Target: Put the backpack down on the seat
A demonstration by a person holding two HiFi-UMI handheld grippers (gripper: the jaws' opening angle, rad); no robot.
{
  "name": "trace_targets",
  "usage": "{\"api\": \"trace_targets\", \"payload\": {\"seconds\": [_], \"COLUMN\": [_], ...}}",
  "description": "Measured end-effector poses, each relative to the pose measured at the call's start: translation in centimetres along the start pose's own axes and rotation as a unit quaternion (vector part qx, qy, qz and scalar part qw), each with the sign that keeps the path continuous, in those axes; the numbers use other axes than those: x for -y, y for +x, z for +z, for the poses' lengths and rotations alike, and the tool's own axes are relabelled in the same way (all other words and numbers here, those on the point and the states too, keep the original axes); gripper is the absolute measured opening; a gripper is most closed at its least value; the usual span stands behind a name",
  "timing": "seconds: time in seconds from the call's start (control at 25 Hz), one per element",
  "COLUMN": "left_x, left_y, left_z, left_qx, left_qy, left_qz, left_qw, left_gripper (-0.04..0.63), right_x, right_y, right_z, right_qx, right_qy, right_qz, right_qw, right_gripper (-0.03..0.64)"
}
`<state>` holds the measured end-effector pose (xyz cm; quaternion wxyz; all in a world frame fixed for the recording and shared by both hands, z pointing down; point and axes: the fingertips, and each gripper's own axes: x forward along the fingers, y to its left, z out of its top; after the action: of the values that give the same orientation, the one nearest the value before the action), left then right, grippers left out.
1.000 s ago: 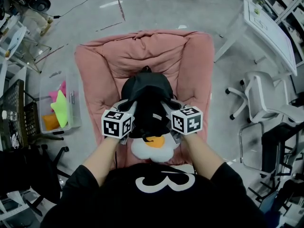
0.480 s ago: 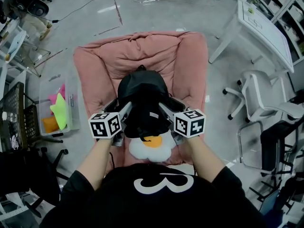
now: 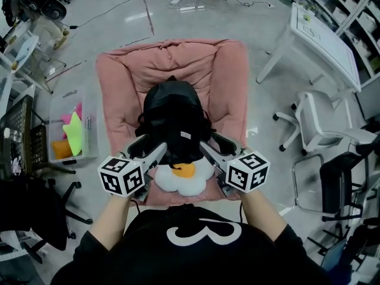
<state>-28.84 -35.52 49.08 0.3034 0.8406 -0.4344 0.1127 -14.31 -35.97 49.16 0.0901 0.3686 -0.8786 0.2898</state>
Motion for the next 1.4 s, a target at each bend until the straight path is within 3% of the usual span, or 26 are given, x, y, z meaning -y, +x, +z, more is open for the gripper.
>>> {"api": "trace_targets", "payload": {"seconds": [0.12, 0.2, 0.36, 0.4, 0.52, 0.72, 1.16, 1.4], "left_x": [4.6, 7.7, 12.9, 14.3, 18.3, 22.0, 27.7, 29.2], "left_y": [-2.7, -4.5, -7.5, -8.0, -9.6, -12.2, -16.8, -18.4], "left_z": [0.2, -0.1, -0.8, -1.0, -1.7, -2.6, -3.9, -4.2], "left_qx": [0.015, 0.023, 0.047, 0.047, 0.041, 0.058, 0.084, 0.099], "left_qy": [-0.004, -0.006, 0.0, 0.004, 0.019, 0.048, 0.091, 0.09], "left_qz": [-0.039, -0.067, -0.102, -0.116, -0.145, -0.132, -0.126, -0.125], "left_qw": [0.9991, 0.9975, 0.9937, 0.9922, 0.9883, 0.9884, 0.9842, 0.9831], "left_gripper": [0.257, 0.221, 0.032, 0.021, 0.009, 0.006, 0.006, 0.006], "right_x": [-2.3, -3.5, -6.9, -7.8, -10.5, -14.4, -18.4, -19.6], "right_y": [-4.1, -6.8, -11.6, -12.7, -15.5, -18.7, -24.1, -26.3], "right_z": [0.0, 0.0, 0.4, 0.5, 0.5, 0.1, -1.0, -1.2], "right_qx": [-0.006, 0.003, 0.042, 0.052, 0.077, 0.096, 0.115, 0.12], "right_qy": [-0.012, -0.02, -0.027, -0.027, -0.017, -0.027, -0.061, -0.078], "right_qz": [0.016, 0.019, 0.057, 0.068, 0.104, 0.15, 0.154, 0.151], "right_qw": [1.0, 1.0, 0.997, 0.996, 0.991, 0.984, 0.979, 0.978], "right_gripper": [0.21, 0.151, 0.037, 0.023, 0.005, 0.005, 0.003, 0.003]}}
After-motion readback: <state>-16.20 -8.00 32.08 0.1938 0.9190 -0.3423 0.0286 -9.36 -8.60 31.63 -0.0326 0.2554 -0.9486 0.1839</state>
